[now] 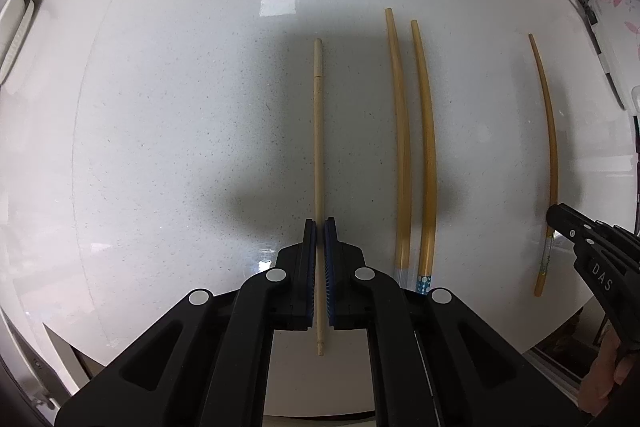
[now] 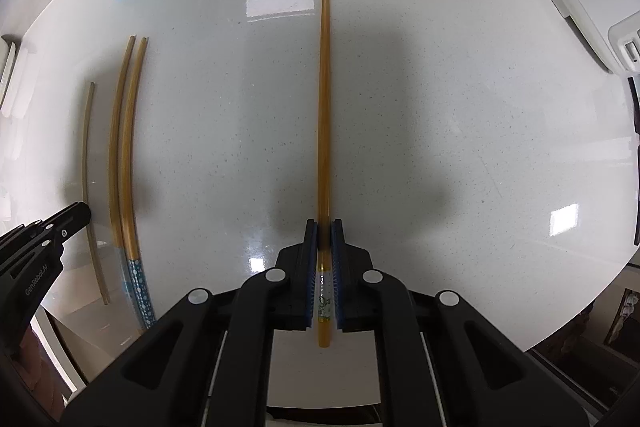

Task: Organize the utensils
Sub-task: 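Lift both held chopsticks and carry them over the blue holder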

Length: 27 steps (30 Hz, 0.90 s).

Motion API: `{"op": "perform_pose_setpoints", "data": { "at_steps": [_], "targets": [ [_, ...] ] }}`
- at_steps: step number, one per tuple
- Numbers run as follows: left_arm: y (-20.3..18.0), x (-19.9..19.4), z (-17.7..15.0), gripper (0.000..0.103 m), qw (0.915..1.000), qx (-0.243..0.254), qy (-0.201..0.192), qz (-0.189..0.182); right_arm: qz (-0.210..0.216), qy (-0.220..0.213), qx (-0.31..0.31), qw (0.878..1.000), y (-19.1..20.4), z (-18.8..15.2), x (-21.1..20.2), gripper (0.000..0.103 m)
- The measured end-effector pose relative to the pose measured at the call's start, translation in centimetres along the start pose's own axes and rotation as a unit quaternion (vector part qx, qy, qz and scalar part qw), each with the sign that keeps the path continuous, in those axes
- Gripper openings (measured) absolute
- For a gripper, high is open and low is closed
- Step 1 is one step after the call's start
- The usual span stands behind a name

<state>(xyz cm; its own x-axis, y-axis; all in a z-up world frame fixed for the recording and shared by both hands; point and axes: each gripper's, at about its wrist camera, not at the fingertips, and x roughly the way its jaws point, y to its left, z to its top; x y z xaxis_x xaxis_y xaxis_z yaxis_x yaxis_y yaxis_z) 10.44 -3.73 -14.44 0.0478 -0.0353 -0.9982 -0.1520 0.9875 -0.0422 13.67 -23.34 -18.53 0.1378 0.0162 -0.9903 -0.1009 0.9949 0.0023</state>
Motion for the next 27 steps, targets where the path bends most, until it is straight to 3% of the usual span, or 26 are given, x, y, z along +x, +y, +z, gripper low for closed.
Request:
{"op": "perform_pose_setpoints", "data": {
  "at_steps": [14, 27],
  "targets": [
    [1.6, -1.9, -0.8, 0.003, 0.9996, -0.007, -0.028, 0.001, 0.014, -0.038, -0.003, 0.999, 0.2, -1.5, -2.3, 0.006],
    [1.8, -4.7, -1.4, 0.003, 0.997, -0.017, -0.075, -0.005, 0.017, -0.102, -0.021, 0.994, 1.0, -1.9, -6.2, 0.006]
  ]
}}
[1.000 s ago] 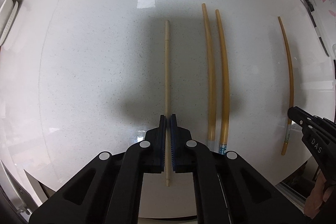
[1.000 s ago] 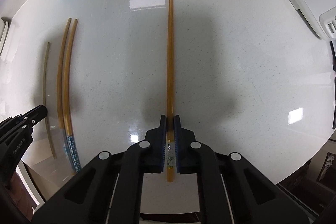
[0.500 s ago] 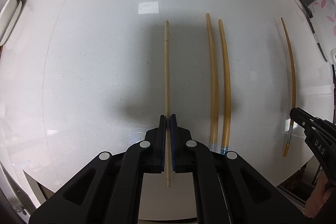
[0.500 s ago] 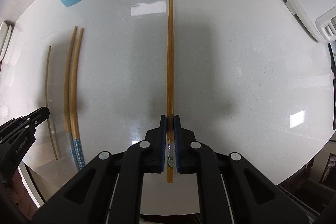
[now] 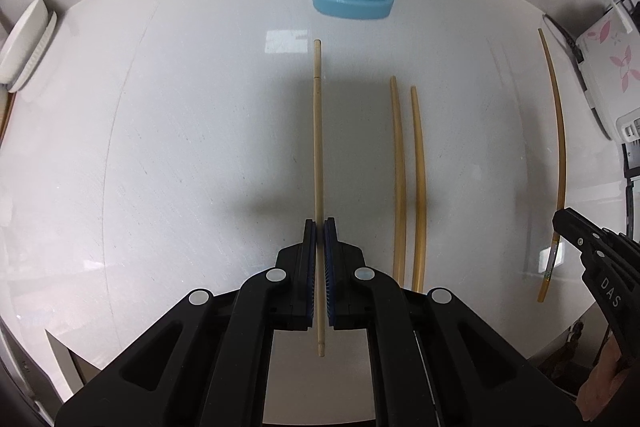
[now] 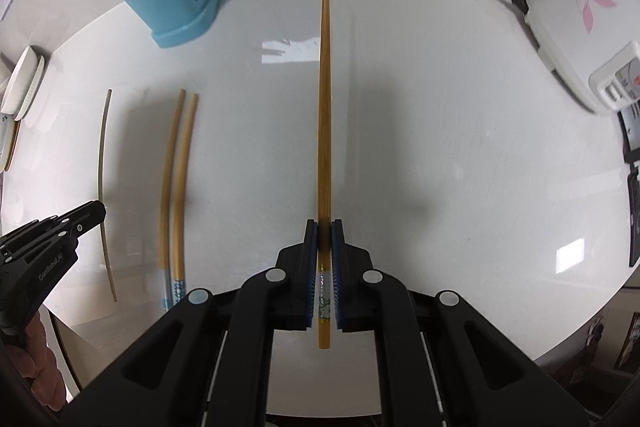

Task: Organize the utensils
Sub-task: 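Lift both held chopsticks and carry them over the blue holder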

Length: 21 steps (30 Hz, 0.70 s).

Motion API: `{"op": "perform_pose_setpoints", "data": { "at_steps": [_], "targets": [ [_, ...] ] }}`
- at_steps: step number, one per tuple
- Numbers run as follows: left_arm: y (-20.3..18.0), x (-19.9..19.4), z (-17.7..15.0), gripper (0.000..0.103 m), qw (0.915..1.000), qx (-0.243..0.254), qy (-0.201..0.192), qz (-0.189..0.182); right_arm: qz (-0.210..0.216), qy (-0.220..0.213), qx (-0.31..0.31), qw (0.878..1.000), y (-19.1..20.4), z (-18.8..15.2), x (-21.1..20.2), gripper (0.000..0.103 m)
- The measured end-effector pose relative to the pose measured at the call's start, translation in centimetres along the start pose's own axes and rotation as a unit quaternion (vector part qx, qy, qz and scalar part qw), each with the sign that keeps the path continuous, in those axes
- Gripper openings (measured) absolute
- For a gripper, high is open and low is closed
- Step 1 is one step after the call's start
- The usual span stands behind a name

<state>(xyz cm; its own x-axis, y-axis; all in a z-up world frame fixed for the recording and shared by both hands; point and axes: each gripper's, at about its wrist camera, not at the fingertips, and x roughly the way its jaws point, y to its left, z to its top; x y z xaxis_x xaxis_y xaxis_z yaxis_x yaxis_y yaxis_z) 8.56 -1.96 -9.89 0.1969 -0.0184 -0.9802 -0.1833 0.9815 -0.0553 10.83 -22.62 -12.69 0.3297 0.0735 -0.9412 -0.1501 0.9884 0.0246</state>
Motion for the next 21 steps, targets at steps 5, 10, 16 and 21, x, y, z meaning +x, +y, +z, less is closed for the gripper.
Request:
{"op": "perform_pose_setpoints", "data": {
  "at_steps": [5, 10, 16, 21],
  "targets": [
    [0.2, -1.6, 0.8, 0.003, 0.9995, 0.0, -0.031, -0.007, 0.005, -0.025, -0.008, 1.0, 0.7, 1.1, -1.9, 0.006],
    [-0.1, -3.9, 1.1, 0.003, 0.9973, 0.003, -0.073, -0.011, 0.008, -0.048, -0.017, 0.999, 1.9, 1.8, -2.9, 0.006],
    [-0.4, -6.1, 2.8, 0.003, 0.9935, 0.004, -0.112, -0.02, 0.013, -0.08, -0.023, 0.996, 2.3, 2.8, -4.5, 0.006],
    [-0.1, -7.2, 3.3, 0.003, 0.9903, 0.005, -0.136, -0.026, 0.022, -0.105, -0.026, 0.994, 2.6, 3.8, -5.8, 0.006]
  ]
}}
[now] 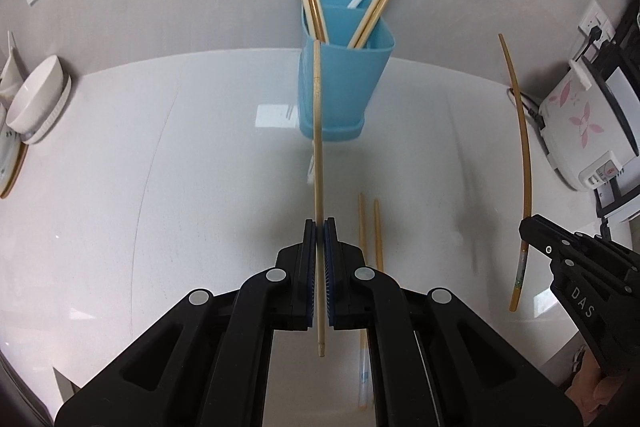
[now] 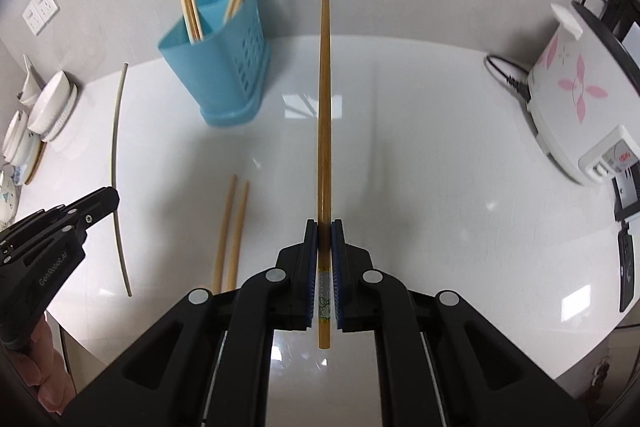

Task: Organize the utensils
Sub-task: 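Lift both held chopsticks and carry them over the blue holder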

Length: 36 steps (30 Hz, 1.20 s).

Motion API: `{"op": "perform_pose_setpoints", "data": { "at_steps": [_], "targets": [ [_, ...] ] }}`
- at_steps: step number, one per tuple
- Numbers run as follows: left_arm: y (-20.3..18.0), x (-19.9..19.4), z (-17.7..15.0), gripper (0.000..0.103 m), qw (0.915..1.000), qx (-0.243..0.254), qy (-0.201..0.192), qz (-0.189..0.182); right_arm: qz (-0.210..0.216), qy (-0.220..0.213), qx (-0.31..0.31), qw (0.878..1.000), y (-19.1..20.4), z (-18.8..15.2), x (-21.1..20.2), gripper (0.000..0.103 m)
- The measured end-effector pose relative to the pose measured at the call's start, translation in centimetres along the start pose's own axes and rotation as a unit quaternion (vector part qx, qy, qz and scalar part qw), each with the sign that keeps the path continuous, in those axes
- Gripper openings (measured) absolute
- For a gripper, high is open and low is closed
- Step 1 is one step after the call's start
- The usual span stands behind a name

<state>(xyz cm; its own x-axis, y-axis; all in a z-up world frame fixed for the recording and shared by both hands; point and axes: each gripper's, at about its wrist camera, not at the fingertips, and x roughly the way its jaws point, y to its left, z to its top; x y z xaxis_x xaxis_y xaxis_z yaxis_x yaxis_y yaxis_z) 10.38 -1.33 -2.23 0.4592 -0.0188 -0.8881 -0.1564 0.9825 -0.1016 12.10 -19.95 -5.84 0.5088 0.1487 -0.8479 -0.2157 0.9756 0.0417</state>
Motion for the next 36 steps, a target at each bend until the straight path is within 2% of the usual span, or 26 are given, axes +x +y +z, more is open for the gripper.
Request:
{"op": "perform_pose_setpoints", "data": {
  "at_steps": [8, 18, 28, 36],
  "targets": [
    [0.0, -1.7, 2.0, 0.003, 0.9994, -0.003, -0.033, -0.013, 0.018, -0.039, -0.007, 0.999, 0.6, 2.2, -1.7, 0.006],
    [-1.0, -3.1, 6.1, 0.003, 0.9961, -0.009, -0.083, -0.029, 0.03, -0.078, -0.014, 0.996, 1.5, 5.5, -2.7, 0.006],
    [-0.8, -3.9, 10.2, 0.003, 0.986, -0.014, -0.157, -0.054, 0.049, -0.12, -0.017, 0.991, 2.0, 8.9, -3.4, 0.006],
    [0.0, -3.2, 13.2, 0.003, 0.9812, -0.021, -0.182, -0.06, 0.078, -0.164, -0.02, 0.983, 2.1, 10.5, -3.7, 0.006]
  ]
}}
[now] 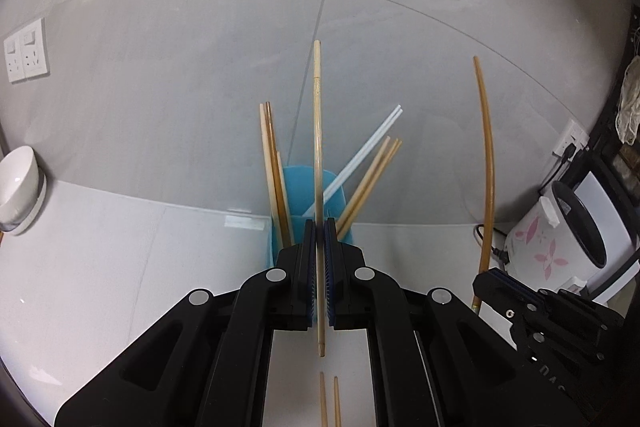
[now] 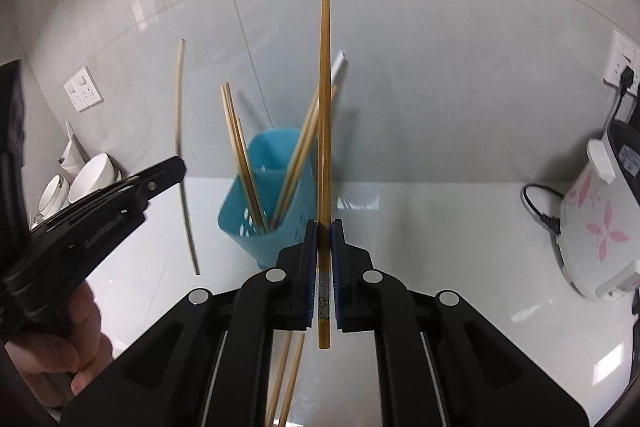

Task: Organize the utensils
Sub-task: 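Lift both held chopsticks and carry them over the blue holder, then lower the pale chopstick into the holder and open the left gripper while the right gripper holds its chopstick above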

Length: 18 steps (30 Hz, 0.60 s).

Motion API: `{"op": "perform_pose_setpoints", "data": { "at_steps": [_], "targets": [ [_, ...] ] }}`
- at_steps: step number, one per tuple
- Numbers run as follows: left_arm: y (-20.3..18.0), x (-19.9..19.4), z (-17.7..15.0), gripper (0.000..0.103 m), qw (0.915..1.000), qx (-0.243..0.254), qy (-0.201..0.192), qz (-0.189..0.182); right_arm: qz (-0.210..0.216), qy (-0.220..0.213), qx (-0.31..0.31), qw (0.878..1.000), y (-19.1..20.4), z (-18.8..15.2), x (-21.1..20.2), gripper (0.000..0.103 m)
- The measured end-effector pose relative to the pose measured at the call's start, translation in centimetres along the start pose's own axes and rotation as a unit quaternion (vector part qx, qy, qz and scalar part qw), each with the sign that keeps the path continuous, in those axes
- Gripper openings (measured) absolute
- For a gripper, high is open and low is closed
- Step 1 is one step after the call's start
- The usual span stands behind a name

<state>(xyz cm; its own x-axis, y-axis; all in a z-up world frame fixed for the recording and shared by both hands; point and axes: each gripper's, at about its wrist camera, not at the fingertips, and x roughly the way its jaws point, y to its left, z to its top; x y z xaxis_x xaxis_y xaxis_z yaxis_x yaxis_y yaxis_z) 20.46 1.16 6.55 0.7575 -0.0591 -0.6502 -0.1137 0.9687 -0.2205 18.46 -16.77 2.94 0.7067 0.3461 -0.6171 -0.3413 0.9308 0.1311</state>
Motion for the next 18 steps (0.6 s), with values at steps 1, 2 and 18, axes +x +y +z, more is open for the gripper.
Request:
{"op": "perform_pose_setpoints", "data": {
  "at_steps": [1, 2, 18],
  "targets": [
    [0.1, 0.3, 0.2, 0.003, 1.0, -0.001, -0.003, -0.001, 0.004, -0.006, 0.0, 1.0, 0.0, 0.2, 0.0, 0.006],
    [0.2, 0.6, 0.4, 0.003, 1.0, -0.001, -0.005, -0.003, 0.007, -0.011, 0.0, 1.0, 0.0, 0.4, 0.1, 0.006],
    [0.3, 6.2, 0.4, 0.003, 0.9965, 0.032, -0.074, -0.023, 0.023, -0.004, 0.006, 1.0, -0.8, 1.2, 3.5, 0.006]
  ]
}}
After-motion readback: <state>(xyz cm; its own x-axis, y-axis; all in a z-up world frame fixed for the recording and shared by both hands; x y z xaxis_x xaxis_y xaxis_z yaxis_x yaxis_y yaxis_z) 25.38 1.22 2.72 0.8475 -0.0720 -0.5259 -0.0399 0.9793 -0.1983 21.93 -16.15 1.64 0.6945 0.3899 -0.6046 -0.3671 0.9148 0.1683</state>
